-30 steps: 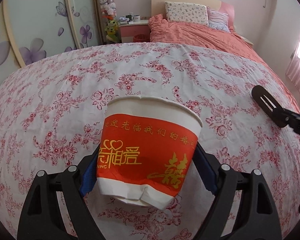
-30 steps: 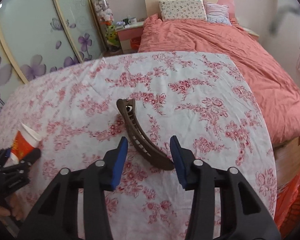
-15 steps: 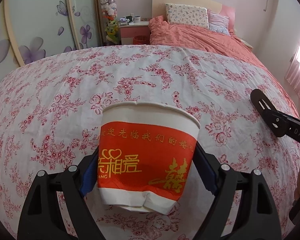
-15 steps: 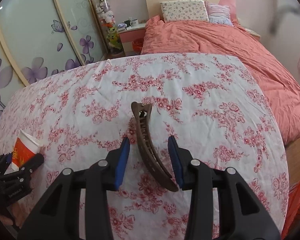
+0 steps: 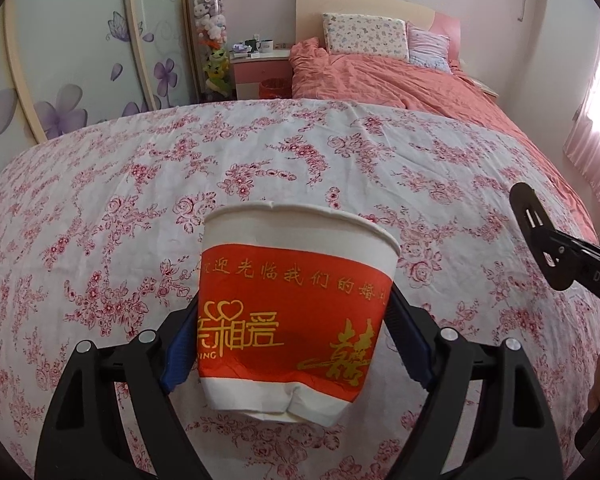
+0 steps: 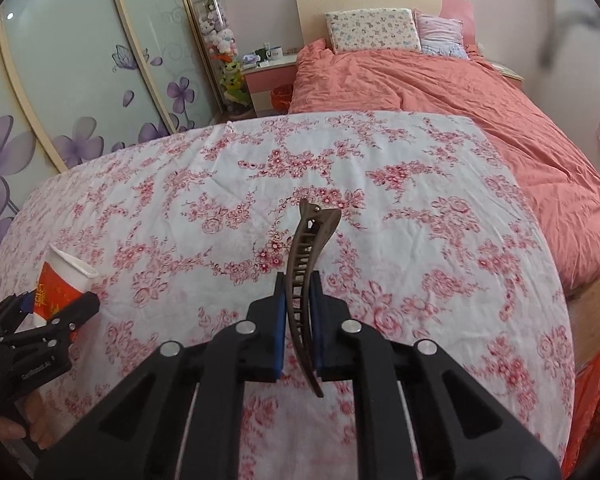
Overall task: Collect trash
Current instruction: 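Carry the paper cup and hair clip to the orange basket and open both tools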
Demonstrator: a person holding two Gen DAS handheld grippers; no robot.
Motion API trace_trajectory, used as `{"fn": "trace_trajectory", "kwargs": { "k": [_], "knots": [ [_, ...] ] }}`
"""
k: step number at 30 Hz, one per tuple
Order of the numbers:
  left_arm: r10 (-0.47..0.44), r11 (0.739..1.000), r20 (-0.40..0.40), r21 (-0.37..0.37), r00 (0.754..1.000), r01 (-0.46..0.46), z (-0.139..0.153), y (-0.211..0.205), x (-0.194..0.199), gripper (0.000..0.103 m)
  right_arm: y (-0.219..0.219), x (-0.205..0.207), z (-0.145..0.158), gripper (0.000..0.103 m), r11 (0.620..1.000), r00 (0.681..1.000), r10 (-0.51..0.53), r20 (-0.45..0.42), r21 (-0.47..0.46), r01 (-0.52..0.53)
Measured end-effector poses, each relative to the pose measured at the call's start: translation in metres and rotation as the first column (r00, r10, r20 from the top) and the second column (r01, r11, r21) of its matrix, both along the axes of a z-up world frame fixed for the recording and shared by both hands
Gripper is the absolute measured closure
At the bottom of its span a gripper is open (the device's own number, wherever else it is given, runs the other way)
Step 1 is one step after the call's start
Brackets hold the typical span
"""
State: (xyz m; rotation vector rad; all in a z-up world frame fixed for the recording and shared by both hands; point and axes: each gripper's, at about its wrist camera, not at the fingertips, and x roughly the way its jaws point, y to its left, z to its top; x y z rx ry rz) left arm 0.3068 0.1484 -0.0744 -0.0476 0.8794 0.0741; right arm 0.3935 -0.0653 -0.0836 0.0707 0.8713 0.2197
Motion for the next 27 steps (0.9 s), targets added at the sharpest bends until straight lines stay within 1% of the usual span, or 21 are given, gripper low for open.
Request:
{"fn": "trace_trajectory", "kwargs": {
  "k": [6,15,21,27],
  "knots": [
    [-0.017,1.0,0.016,0.004,1.0,0.017,0.011,-0.01,-0.007,0.021,-0.013,-0.019,0.016,0.091,1.0,0.999,-0.022,0.032,0.012,0.022],
    [-0.048,0.999,0.063,0.007,0.997,0.048,0.04,-0.035,-0.025,0.021,-0.033,-0.067,0.056,0.091,0.999,0.991,-0.044,0.13,0.035,0.039],
    [-0.083,0.997,0.1,0.009,0.992,0.082,0.063,-0.057,-0.045,0.021,-0.053,-0.109,0.08,0.091,0.994,0.977,-0.1,0.191,0.072,0.088],
    [-0.137,0.991,0.127,0.016,0.982,0.136,0.08,-0.083,-0.064,0.021,-0.072,-0.139,0.095,0.091,0.988,0.965,-0.143,0.219,0.082,0.128]
  ]
}}
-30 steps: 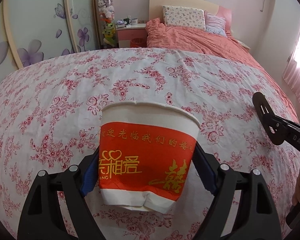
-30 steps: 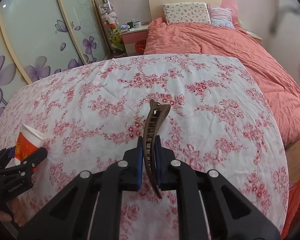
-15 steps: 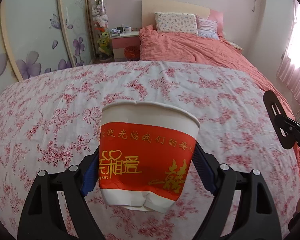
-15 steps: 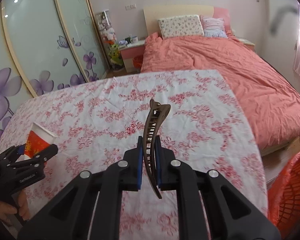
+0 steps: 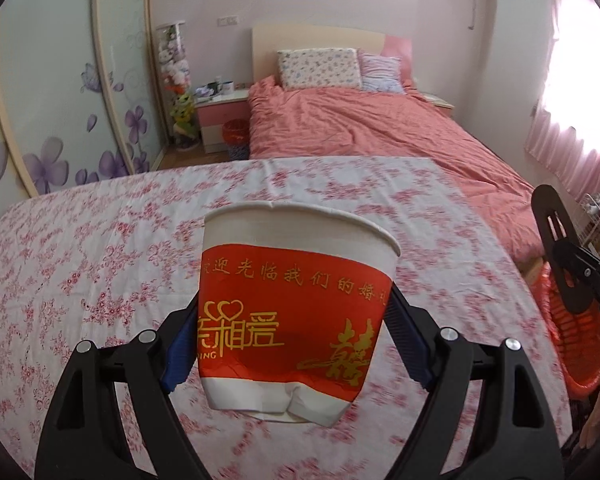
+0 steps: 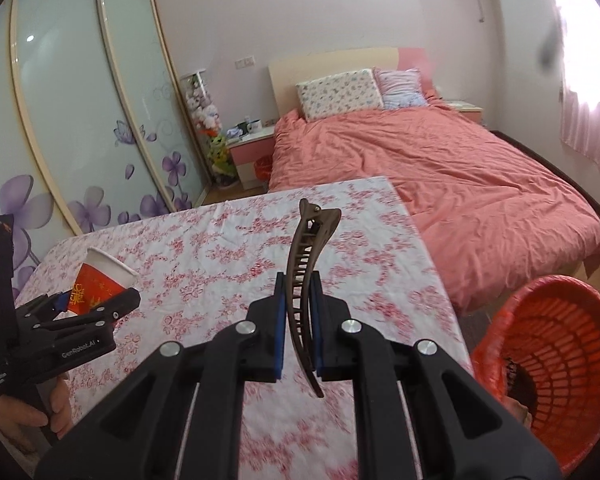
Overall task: Collect trash
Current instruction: 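Carry the paper cup and hair clip to the orange basket and open both tools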
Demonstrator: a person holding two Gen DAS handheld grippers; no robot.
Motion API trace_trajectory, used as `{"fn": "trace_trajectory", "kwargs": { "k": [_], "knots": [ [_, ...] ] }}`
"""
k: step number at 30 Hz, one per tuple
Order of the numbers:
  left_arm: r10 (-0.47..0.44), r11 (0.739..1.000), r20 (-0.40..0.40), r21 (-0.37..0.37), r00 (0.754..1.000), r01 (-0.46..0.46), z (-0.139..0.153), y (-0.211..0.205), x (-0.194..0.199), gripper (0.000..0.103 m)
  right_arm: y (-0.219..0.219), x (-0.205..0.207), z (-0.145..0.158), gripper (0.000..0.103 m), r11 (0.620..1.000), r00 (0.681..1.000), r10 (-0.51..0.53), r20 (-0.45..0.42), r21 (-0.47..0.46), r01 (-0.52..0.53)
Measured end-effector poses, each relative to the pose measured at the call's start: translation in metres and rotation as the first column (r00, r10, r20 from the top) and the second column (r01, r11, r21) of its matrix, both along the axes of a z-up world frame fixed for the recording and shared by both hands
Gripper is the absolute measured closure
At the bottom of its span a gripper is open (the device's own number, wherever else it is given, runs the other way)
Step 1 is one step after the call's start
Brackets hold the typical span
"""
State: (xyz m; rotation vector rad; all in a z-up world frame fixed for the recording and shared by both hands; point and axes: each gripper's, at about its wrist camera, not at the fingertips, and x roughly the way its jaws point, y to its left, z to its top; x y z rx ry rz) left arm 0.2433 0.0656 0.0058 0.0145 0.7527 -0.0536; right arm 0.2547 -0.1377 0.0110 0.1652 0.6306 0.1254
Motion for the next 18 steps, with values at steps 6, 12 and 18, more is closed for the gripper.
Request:
{"fn": "trace_trajectory", "kwargs": {
  "k": [6,12,18],
  "knots": [
    [-0.062,0.998,0.016,-0.003,0.998,0.062,0.012,-0.029,-0.013,0.021,-0.023,-0.027,0.008,0.091,0.999,0.999,-0.038,0.022,-0.008,0.038],
    [-0.129,0.992,0.035,0.0,0.991,0.129,0.018,-0.061,-0.023,0.021,-0.046,-0.05,0.014,0.091,0.997,0.996,-0.082,0.042,0.002,0.082],
    [-0.201,0.979,0.05,-0.004,0.978,0.201,0.023,-0.096,-0.032,0.021,-0.08,-0.08,0.017,0.091,0.99,0.988,-0.144,0.061,0.019,0.143]
  ]
}}
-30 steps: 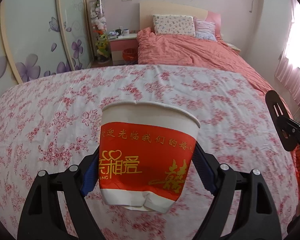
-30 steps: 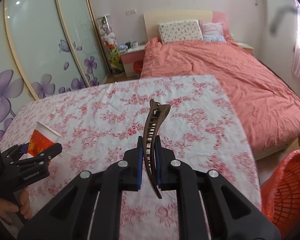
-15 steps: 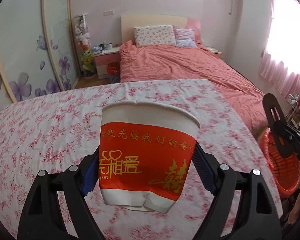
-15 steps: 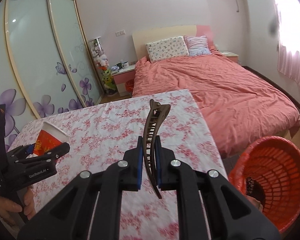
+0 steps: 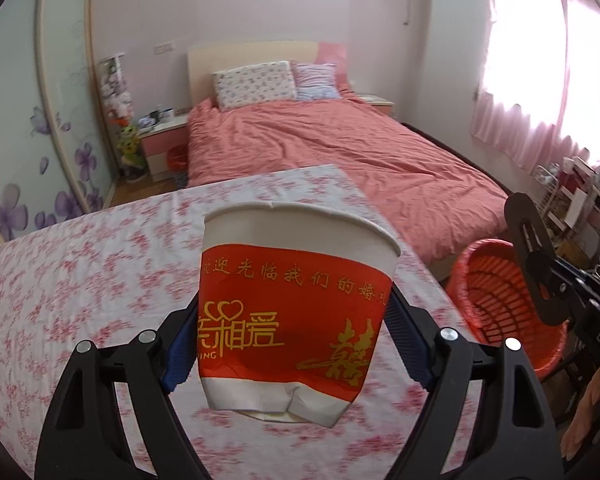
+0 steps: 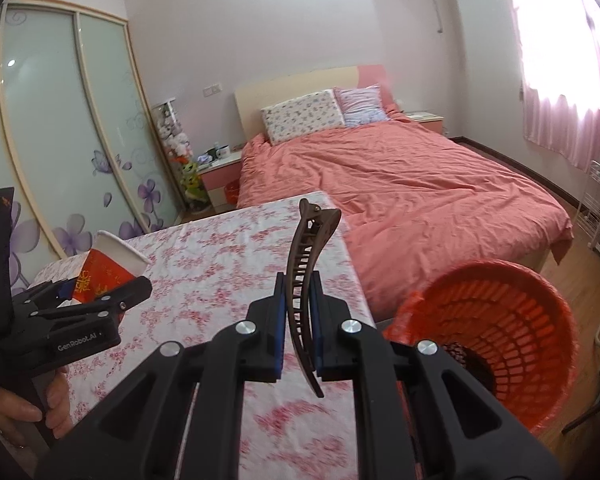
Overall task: Collect trash
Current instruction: 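Carry the paper cup and hair clip to the orange basket and open both tools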
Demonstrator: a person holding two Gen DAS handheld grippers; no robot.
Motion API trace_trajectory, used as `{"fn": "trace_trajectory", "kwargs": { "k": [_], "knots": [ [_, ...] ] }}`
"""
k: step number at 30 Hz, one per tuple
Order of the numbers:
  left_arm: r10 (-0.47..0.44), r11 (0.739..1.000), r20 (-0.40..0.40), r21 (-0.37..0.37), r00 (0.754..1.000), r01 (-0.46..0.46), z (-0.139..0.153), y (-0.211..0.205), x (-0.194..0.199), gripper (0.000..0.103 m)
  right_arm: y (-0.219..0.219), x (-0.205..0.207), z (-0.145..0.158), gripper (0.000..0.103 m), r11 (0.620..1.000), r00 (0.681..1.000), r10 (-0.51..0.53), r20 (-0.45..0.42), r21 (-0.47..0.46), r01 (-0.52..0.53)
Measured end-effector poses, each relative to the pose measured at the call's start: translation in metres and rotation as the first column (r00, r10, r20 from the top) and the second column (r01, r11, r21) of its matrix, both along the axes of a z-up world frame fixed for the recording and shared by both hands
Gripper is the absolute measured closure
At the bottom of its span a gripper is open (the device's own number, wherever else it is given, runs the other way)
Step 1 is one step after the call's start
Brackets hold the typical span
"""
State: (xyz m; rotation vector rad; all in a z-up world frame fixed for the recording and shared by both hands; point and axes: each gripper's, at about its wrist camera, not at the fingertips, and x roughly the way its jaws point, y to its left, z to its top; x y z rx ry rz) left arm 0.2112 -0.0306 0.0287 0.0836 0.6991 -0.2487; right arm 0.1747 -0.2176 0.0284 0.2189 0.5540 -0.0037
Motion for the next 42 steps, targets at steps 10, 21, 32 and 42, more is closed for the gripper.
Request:
{"fn": "trace_trajectory", "kwargs": {
  "k": [10,21,32,42],
  "knots": [
    [-0.15,0.989,0.01,-0.017,0.989,0.15,0.0,-0.068,-0.01,0.021,-0.063,-0.037,-0.006,0.091,0.991,0.991,-0.136,0.015,0.016,0.136],
    [-0.29,0.957,-0.007,-0.03,0.957,0.29,-0.013,-0.141,-0.01,0.021,-0.12,-0.056,-0.02,0.091,0.971,0.972,-0.237,-0.001,0.026,0.237],
    [-0.391,0.92,-0.042,-0.053,0.919,0.389,-0.033,-0.196,-0.009,0.021,-0.165,-0.06,-0.04,0.091,0.95,0.951,-0.307,-0.03,0.058,0.308],
    [-0.414,0.91,-0.148,-0.087,0.898,0.405,-0.062,-0.226,0.007,0.018,-0.212,-0.043,-0.059,0.071,0.927,0.94,-0.334,-0.067,0.156,0.341]
  ]
}}
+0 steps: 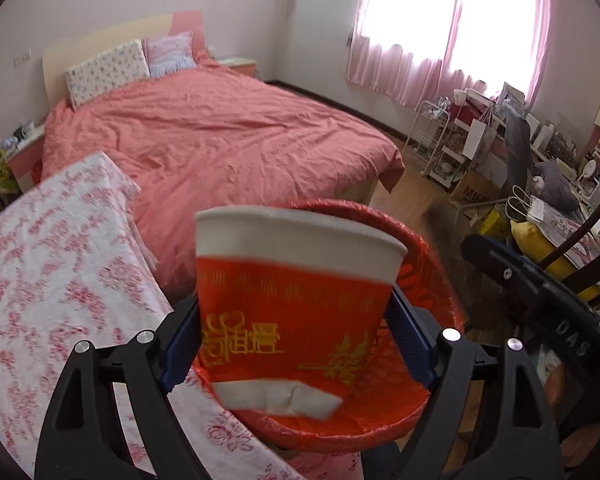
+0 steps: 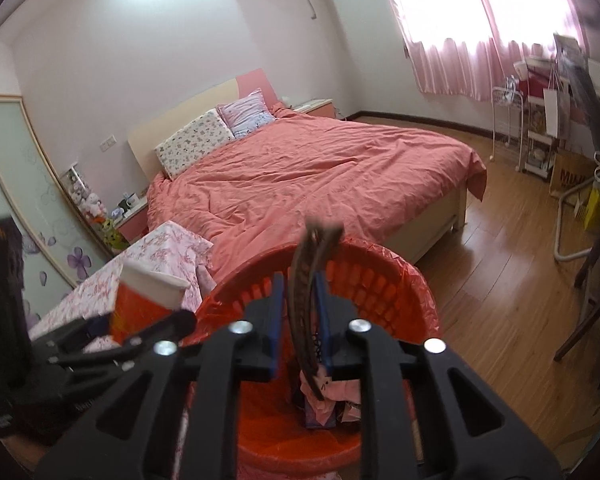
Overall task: Collect trash
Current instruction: 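Carry the paper cup and hair clip to the orange basket and open both tools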
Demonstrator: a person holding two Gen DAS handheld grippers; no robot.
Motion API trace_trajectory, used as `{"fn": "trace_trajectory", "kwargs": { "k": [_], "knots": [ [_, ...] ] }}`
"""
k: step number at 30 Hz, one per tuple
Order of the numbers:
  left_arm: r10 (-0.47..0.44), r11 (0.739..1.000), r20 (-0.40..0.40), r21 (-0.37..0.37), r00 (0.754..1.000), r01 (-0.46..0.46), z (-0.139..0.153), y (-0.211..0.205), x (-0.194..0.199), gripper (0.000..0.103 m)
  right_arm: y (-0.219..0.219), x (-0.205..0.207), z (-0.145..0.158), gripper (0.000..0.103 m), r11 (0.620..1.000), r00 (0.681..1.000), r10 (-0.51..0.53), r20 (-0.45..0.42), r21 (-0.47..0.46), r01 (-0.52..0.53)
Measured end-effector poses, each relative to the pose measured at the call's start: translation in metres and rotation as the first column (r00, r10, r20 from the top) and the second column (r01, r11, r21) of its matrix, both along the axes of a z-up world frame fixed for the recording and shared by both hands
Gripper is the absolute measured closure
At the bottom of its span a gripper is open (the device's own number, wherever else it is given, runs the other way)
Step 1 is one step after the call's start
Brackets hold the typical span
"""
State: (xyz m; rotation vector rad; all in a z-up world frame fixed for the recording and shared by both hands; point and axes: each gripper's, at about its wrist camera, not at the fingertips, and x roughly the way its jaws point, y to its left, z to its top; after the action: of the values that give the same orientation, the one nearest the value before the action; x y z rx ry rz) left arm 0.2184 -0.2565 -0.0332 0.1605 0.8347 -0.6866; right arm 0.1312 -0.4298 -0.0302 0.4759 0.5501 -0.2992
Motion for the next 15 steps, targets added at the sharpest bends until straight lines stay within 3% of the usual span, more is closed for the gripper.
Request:
{"fn": "trace_trajectory", "kwargs": {
  "k": [7,15],
  "knots": [
    [0.049,0.998,-0.019,0.045,0.999,-0.048,-0.011,0.013,0.003,0.013,-0.01,-0.005,-0.007,0.058,0.999,0.999,-0.035,-0.009,0.003,0.035],
    [0.033,0.999,-0.055,0.022,0.998,-0.032,-0.006,0.009,-0.003,0.013,0.002,-0.013,-0.004,0.056,0.999,0.999,-0.04,-0.012,-0.014,0.04]
  ]
}}
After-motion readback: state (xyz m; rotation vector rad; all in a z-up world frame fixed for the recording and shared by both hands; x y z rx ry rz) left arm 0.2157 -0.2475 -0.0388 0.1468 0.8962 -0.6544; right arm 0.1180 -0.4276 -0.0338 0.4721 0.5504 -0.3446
